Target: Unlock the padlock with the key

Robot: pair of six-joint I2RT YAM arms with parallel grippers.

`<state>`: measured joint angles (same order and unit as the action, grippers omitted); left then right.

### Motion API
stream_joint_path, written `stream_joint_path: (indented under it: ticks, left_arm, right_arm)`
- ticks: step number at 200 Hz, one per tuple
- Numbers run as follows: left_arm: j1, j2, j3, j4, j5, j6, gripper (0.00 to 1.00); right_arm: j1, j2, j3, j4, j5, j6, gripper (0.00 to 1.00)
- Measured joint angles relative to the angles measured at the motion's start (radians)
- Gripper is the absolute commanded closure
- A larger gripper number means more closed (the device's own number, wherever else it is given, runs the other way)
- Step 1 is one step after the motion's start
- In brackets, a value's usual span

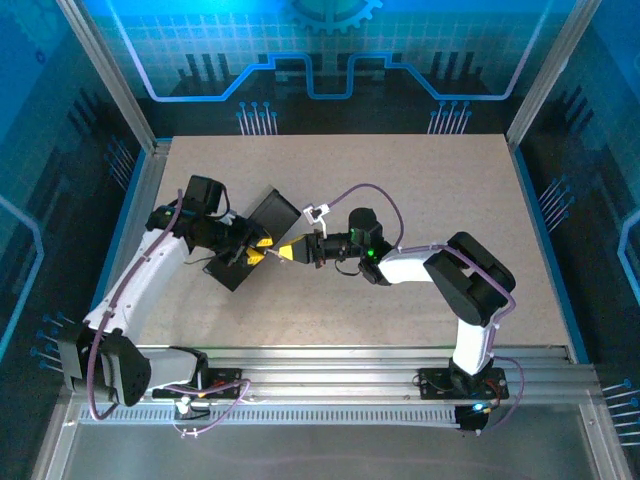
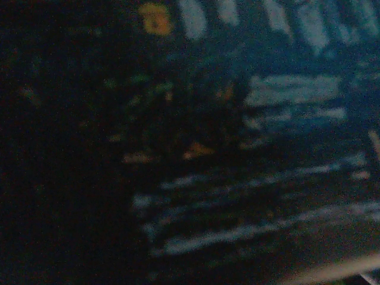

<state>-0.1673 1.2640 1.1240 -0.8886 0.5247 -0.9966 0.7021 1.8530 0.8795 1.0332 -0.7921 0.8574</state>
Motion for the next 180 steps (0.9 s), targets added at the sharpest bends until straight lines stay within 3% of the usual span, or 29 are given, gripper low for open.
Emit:
stream_joint_path:
  ticks: [180]
  left_arm:
    - [0.001,-0.003,-0.001,0.0,0.0,0.0,1.0]
  right_arm:
    - [0.011,-0.001,-0.03,0.031,0.025,0.0,1.0]
